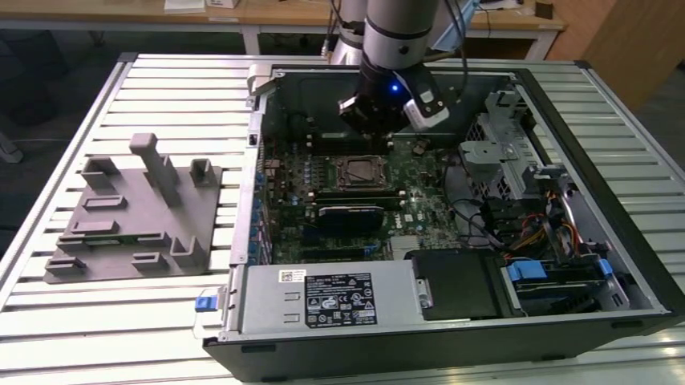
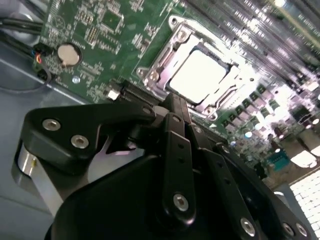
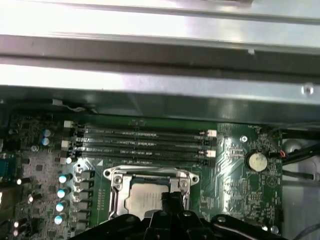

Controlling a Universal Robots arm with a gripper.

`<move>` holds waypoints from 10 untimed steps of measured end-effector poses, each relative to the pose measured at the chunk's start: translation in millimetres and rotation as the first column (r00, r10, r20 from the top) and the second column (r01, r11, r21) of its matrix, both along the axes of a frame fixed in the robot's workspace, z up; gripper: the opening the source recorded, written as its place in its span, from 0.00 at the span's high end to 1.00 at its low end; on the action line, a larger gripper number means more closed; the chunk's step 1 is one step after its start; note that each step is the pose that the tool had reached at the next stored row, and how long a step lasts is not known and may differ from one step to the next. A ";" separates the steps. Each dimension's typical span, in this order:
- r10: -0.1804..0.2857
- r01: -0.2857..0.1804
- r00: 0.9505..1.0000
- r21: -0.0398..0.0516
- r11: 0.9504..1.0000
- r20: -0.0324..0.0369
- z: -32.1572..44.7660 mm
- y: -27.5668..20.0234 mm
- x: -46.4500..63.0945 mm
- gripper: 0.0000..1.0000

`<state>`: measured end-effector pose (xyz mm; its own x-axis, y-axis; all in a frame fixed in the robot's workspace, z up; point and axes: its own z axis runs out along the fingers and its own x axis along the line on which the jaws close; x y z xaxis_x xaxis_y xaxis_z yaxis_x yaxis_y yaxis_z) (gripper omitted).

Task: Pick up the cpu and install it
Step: 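Install the second cpu locking lever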

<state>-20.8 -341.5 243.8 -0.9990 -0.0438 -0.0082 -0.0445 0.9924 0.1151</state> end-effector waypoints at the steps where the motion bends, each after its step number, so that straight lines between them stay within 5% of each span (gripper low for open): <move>1: 0.000 0.000 1.000 0.000 1.000 0.000 0.0 -2.1 0.0 0.89; 6: 0.000 0.000 1.000 0.001 1.000 0.000 -0.1 -12.5 0.0 0.89; 10: 0.007 -0.007 1.000 0.001 1.000 -0.006 -1.3 -14.8 0.0 0.89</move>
